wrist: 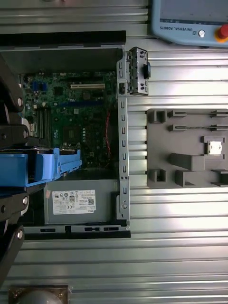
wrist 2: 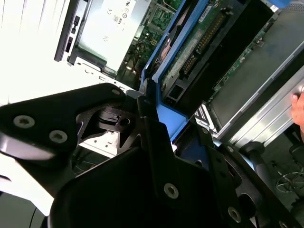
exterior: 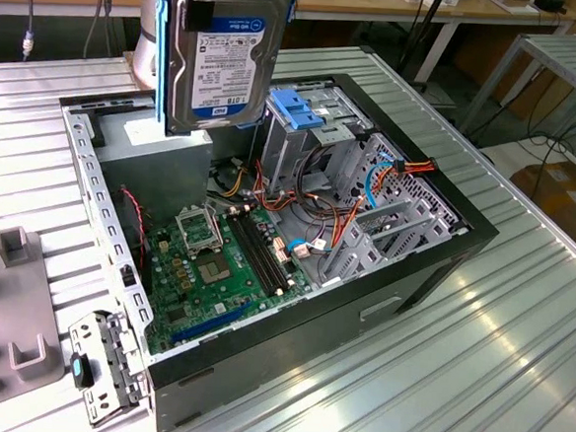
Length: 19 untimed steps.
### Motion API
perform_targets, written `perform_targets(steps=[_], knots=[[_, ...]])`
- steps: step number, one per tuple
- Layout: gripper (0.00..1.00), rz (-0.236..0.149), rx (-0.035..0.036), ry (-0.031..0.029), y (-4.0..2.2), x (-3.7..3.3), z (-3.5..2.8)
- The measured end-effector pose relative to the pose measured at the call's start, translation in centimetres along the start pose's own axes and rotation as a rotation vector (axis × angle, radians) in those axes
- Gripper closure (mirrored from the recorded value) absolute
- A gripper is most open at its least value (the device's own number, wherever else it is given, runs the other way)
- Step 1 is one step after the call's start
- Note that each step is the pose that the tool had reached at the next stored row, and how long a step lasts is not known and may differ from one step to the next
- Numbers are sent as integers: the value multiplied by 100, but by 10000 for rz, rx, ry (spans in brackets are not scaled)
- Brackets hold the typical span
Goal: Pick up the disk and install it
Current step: 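Insert the disk into the insertion slot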
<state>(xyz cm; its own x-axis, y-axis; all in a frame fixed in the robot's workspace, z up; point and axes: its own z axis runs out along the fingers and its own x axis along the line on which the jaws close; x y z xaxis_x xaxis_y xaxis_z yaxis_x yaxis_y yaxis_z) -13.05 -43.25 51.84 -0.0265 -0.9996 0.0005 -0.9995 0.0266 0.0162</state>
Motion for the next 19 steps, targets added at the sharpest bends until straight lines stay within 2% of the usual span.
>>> perform_targets(steps=[12, 13, 19], knots=[[63, 0, 0, 10, -4, 154, 1], [63, 1, 1, 29, -5, 188, 1], [63, 1, 1, 60, -6, 242, 2]])
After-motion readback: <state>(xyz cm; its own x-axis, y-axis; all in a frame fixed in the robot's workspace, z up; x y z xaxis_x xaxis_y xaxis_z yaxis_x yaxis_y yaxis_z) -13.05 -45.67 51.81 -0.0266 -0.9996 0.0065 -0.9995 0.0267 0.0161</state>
